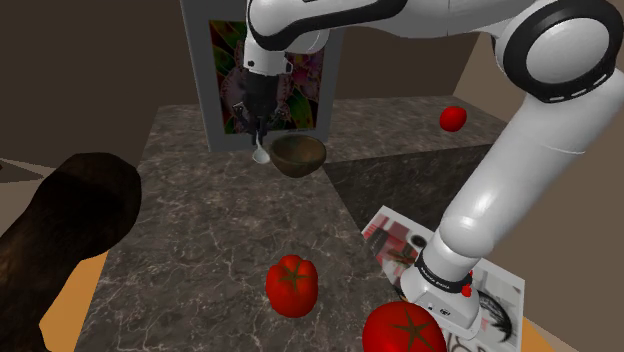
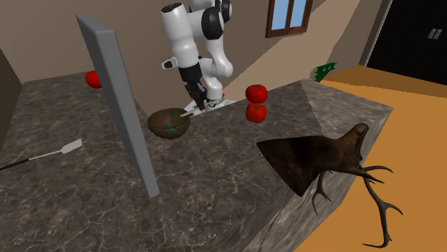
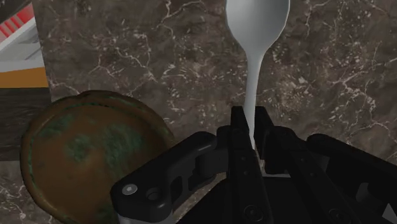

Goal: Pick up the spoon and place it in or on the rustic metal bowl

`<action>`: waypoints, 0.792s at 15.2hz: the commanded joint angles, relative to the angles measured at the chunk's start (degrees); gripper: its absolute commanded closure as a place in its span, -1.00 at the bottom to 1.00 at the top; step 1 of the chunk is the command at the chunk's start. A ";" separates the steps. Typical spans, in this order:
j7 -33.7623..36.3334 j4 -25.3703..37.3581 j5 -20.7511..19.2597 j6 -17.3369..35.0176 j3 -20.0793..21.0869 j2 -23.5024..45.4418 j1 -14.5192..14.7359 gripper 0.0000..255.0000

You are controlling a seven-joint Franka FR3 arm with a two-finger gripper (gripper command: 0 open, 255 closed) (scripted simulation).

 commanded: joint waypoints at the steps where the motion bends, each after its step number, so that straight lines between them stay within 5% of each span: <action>1: -3.26 -1.38 0.33 -0.54 -1.65 -1.28 -1.45 1.00; 12: -17.73 0.29 -1.17 -4.82 -9.93 -0.71 -8.66 1.00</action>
